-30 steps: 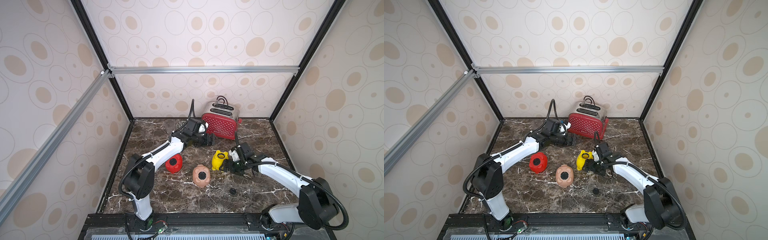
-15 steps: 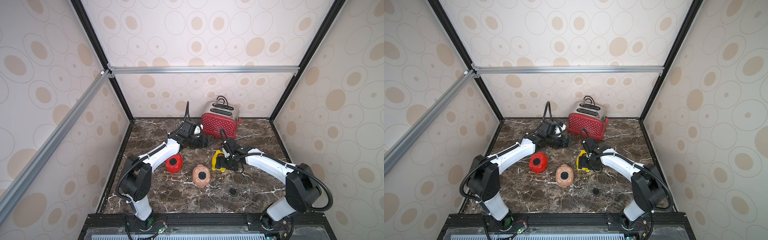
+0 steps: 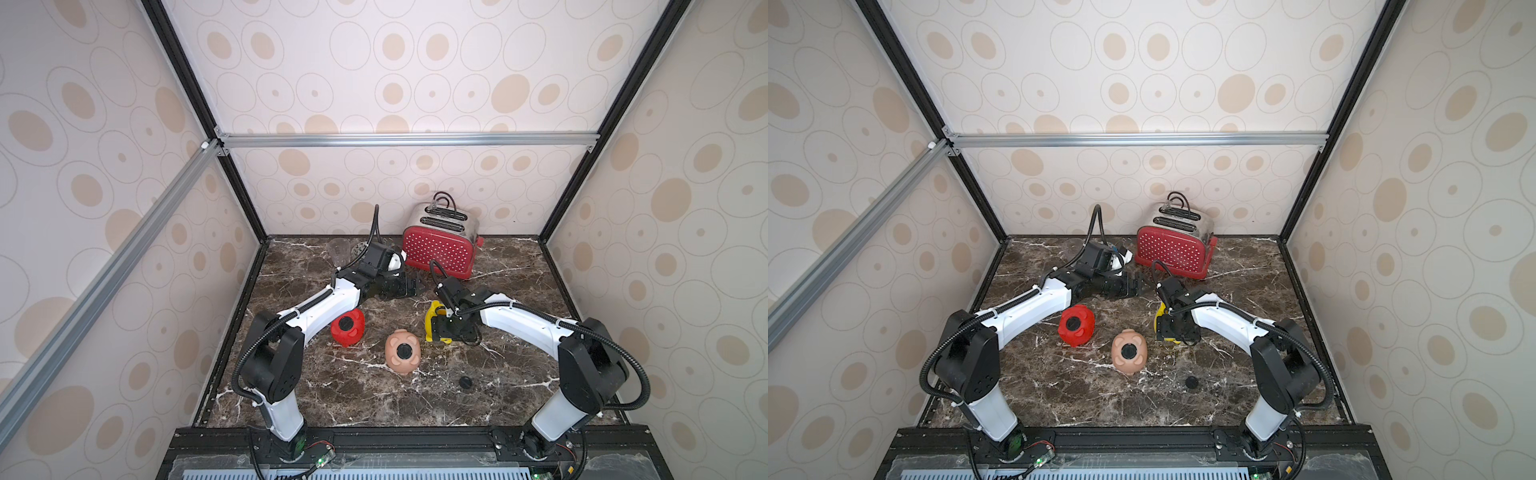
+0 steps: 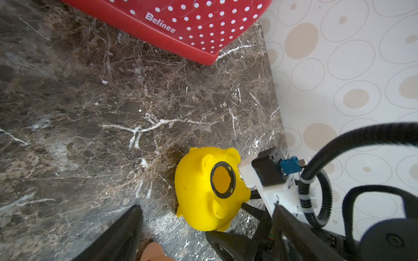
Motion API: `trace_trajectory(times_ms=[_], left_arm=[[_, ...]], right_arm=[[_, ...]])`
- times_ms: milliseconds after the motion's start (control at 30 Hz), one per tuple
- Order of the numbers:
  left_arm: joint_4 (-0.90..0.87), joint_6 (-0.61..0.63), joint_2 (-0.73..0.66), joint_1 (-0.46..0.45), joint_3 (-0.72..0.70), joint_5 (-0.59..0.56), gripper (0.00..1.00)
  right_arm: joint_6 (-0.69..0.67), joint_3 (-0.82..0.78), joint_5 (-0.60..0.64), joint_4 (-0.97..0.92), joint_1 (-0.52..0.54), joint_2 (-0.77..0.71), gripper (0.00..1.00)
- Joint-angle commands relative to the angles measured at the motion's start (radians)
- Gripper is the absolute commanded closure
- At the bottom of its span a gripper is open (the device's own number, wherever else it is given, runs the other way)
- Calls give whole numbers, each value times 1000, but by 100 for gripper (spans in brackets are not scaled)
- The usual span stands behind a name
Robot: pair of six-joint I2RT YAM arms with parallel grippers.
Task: Close piggy banks
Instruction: Adjust the piggy bank at the center of the board.
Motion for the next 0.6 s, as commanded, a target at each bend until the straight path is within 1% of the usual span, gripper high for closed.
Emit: trace_trajectory(times_ms=[0, 233, 567], left_arm=[[14, 18, -20, 5, -2, -2, 10], [18, 18, -18, 6, -10, 1, 10], [19, 19, -24, 6, -30, 4, 10]], right_arm=[[-9, 8, 51, -56, 8, -17, 18], [-24, -13, 85, -75, 4, -37, 17], [-46, -45, 86, -81, -48, -68, 18]])
